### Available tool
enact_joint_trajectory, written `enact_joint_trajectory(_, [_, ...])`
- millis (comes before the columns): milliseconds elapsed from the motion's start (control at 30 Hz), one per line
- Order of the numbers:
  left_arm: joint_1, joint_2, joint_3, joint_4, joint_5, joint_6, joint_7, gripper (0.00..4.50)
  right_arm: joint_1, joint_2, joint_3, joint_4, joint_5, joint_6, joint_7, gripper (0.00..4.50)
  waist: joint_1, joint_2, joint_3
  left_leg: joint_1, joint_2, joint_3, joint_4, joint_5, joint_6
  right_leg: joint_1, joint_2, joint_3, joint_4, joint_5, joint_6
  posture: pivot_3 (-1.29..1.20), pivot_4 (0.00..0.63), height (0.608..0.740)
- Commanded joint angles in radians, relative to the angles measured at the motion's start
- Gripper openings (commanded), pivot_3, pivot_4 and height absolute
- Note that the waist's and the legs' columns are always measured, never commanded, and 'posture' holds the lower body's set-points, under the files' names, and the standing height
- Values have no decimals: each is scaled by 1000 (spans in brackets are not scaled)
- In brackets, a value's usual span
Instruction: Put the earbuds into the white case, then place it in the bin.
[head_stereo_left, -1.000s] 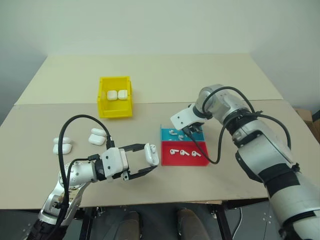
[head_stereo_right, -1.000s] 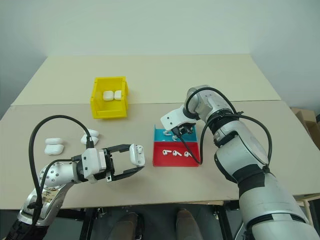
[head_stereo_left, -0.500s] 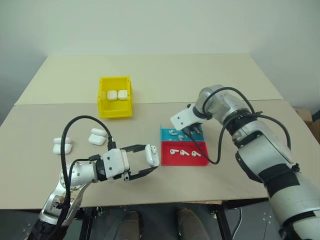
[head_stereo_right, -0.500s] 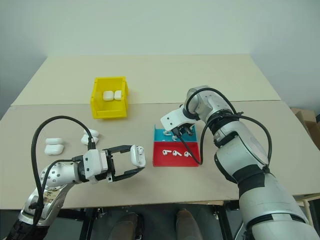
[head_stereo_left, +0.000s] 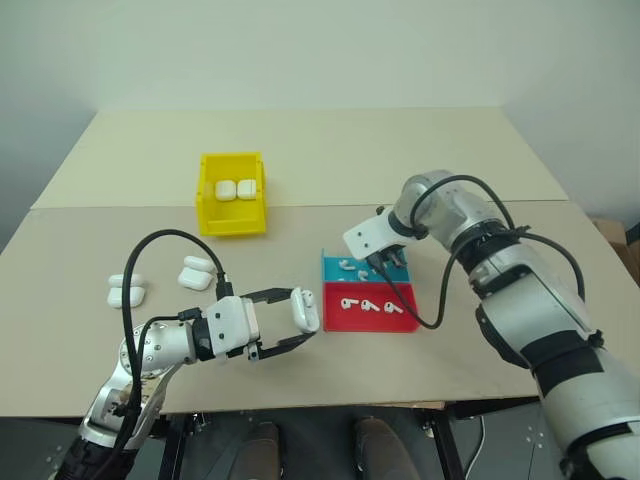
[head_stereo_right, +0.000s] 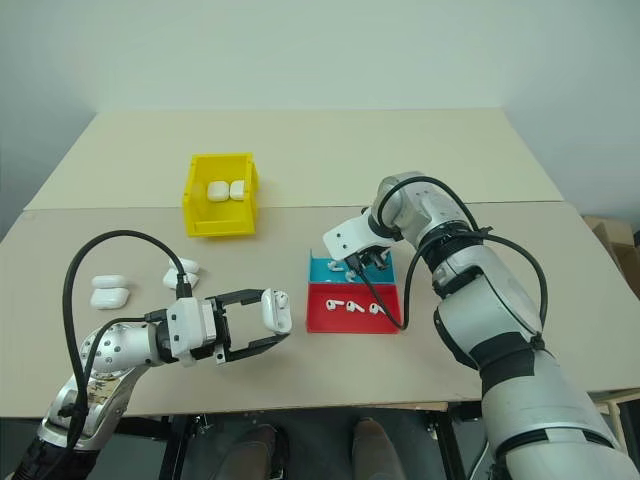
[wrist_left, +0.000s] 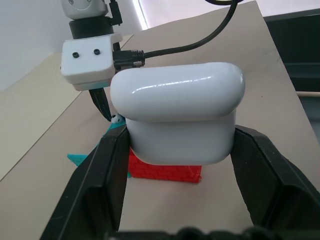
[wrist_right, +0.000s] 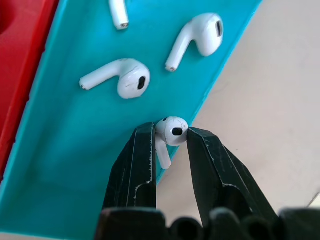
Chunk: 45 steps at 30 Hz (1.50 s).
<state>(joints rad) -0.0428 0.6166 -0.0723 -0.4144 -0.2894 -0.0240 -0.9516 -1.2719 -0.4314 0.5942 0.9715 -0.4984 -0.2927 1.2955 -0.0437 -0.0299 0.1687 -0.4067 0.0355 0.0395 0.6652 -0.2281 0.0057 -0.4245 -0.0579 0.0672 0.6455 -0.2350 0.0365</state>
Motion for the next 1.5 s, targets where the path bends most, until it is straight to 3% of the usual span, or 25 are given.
enact_joint_trajectory(33, [-33,-13,6,-2,-22,-27,-1,2764,27,-85,-154,-247,132,136,56,1088,6,0,0,0,0,0,0,0,0,0,0,0,0,0,0,0,150,740])
enact_joint_trajectory(200, [-93,-31,-1,22,-45,-11,-11,2764,212,-244,-369,-739,325,466,130,1088,26,0,0,-2,0,-2,0,0,0,1,-1,-2,-2,0,0,0,150,740])
enact_joint_trajectory(367, [-176,-45,-1,34,-84,49,-3,2764,353,-312,-618,-1113,557,899,73,1088,29,0,0,-1,-1,-2,0,0,0,1,0,-1,-2,0,0,0,150,740])
enact_joint_trajectory(600, [-304,-76,28,-14,-244,205,16,2764,419,-182,-1045,-1498,1020,1463,-147,1088,24,0,0,-1,0,-3,0,0,0,2,1,-1,-1,0,0,0,150,740])
enact_joint_trajectory(767, [-350,-92,27,-11,-285,218,-4,2764,489,-47,-1215,-1645,1301,1564,-308,1088,27,0,0,0,-1,-4,0,0,0,3,1,-1,-2,0,1,0,150,740])
enact_joint_trajectory(867, [-358,-100,22,-8,-298,230,-11,2764,561,12,-1211,-1692,1411,1549,-404,1088,27,0,0,-1,-1,-3,0,0,0,3,1,-1,-2,0,1,0,150,740])
enact_joint_trajectory(1067, [-369,-120,15,8,-280,213,-24,2764,660,19,-1105,-1696,1527,1471,-512,1088,25,0,0,-1,-1,-3,0,0,0,3,1,-1,-2,0,1,0,150,740])
enact_joint_trajectory(1500, [-356,-152,14,1,-248,197,3,2764,773,-32,-863,-1682,1486,1191,-548,1088,25,0,0,-1,-1,-4,0,0,0,3,1,-1,-3,-1,2,0,150,740])
